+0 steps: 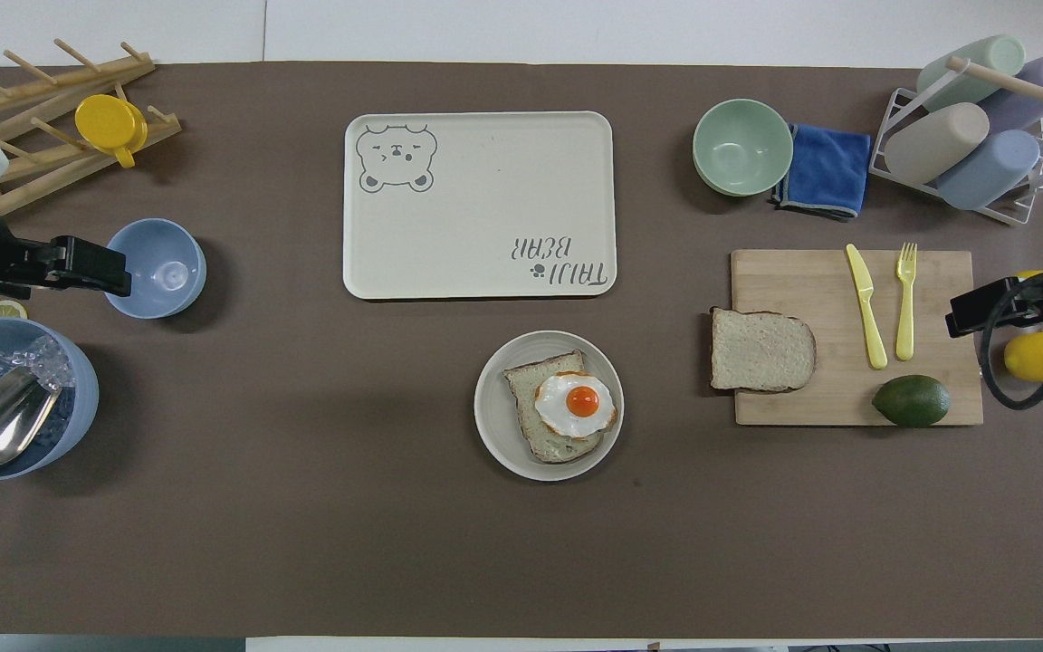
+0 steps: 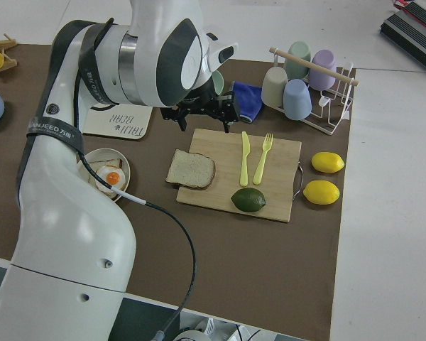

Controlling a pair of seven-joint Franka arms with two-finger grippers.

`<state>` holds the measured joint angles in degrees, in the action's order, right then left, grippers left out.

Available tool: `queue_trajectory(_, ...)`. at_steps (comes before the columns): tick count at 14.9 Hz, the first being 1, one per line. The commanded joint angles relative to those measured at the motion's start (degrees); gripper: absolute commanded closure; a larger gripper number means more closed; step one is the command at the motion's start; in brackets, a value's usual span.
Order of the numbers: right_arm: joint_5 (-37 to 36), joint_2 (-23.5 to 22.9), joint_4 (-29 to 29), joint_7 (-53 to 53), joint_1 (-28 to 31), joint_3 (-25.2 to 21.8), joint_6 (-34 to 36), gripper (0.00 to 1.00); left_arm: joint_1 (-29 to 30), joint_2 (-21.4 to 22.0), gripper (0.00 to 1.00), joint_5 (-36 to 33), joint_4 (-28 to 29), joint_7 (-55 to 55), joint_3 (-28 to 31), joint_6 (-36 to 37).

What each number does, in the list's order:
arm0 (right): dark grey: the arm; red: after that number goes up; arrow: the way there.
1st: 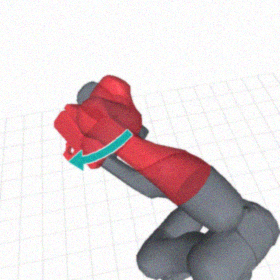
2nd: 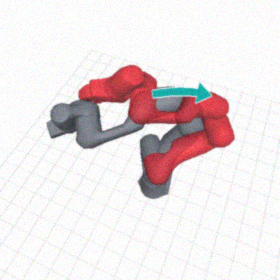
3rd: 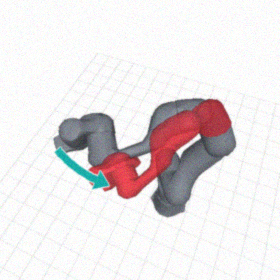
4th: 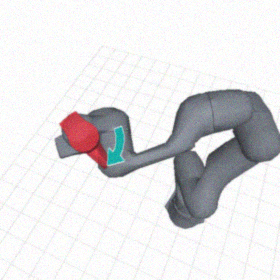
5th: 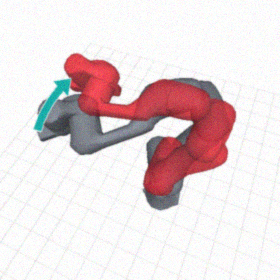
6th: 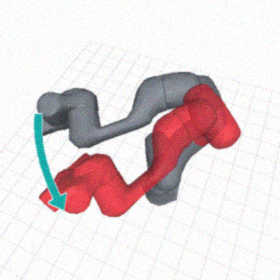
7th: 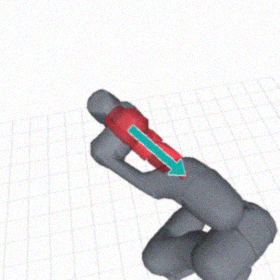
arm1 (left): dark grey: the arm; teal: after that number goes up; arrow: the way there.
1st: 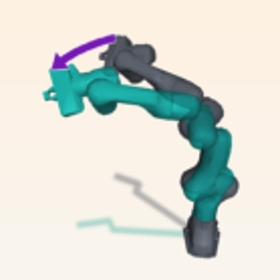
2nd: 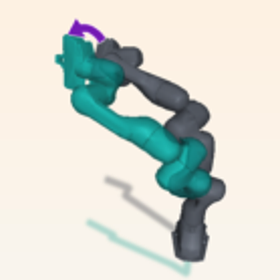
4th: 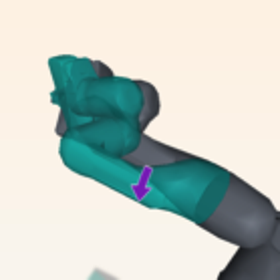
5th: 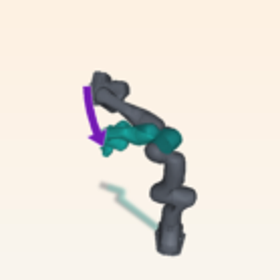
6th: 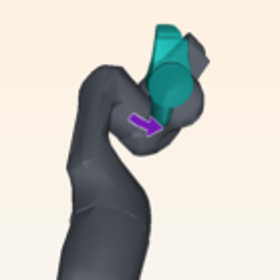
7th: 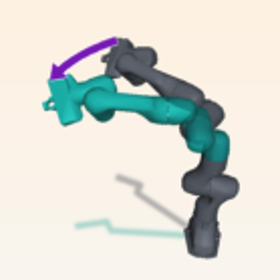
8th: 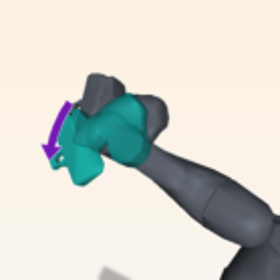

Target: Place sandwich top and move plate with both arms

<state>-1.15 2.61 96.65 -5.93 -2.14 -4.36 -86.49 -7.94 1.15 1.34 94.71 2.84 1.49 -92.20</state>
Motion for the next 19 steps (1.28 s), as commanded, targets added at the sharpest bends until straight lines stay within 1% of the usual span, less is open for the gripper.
queue_trajectory(1, 0.3, 2.0, 3.9, 1.0, -0.5, 0.0, -1.0, 0.00, 0.1, 0.2, 0.00, -1.0, -0.1, -0.1, -0.1, 0.6)
queue_trajectory(3, 0.0, 2.7, 5.2, 0.9, -1.0, -0.1, -2.4, 0.00, 0.1, 0.2, 0.00, -1.0, -0.1, -0.2, -0.1, 0.6)
queue_trajectory(7, -0.2, 2.7, 5.4, 0.3, -0.8, -0.7, -2.7, 0.00, 0.1, 0.2, 0.00, -1.0, -0.1, -0.2, -0.1, 0.6)
queue_trajectory(8, -0.3, 2.7, 5.4, 0.7, -1.5, -0.5, -2.8, 0.00, 0.1, 0.2, 0.00, -1.0, -0.1, -0.2, -0.1, 0.7)
queue_trajectory(9, -1.7, 2.8, 5.7, 1.0, -3.4, -0.3, -3.0, 0.00, 0.1, 0.2, 0.00, -1.0, -0.1, -0.2, -0.1, 0.6)
queue_trajectory(11, -7.1, 2.4, 7.0, 5.8, -7.2, -0.1, -5.7, 0.00, 0.1, 0.2, 0.00, -1.0, -0.1, -0.1, -0.1, 0.6)
queue_trajectory(12, -7.5, 2.0, 7.2, 7.7, -8.3, -0.1, -6.0, 0.00, 0.1, 0.2, 0.00, -1.0, -0.1, -0.1, -0.1, 0.6)
queue_trajectory(13, -8.1, 0.6, 7.2, 10.3, -9.8, -0.2, -6.3, 0.00, 0.1, 0.2, 0.00, -1.0, -0.1, -0.1, -0.1, 0.6)
queue_trajectory(14, -10.3, -1.3, 7.1, 13.1, -11.7, -0.1, -6.5, 0.00, 0.1, 0.2, 0.00, -1.0, -0.1, -0.2, -0.1, 0.6)
queue_trajectory(16, -17.1, -5.1, 7.1, 18.0, -17.7, -0.1, -7.1, 0.00, 0.1, 0.2, 0.00, -1.0, -0.1, -0.2, -0.1, 0.6)
queue_trajectory(17, -19.1, -7.0, 7.1, 20.5, -19.3, -0.1, -8.3, 0.00, 0.1, 0.2, 0.00, -1.0, -0.1, -0.2, -0.1, 0.7)
queue_trajectory(19, -21.7, -9.6, 7.2, 21.7, -19.7, -0.1, -10.8, 0.00, 0.1, 0.2, 0.00, -1.0, -0.1, -0.2, -0.1, 0.6)
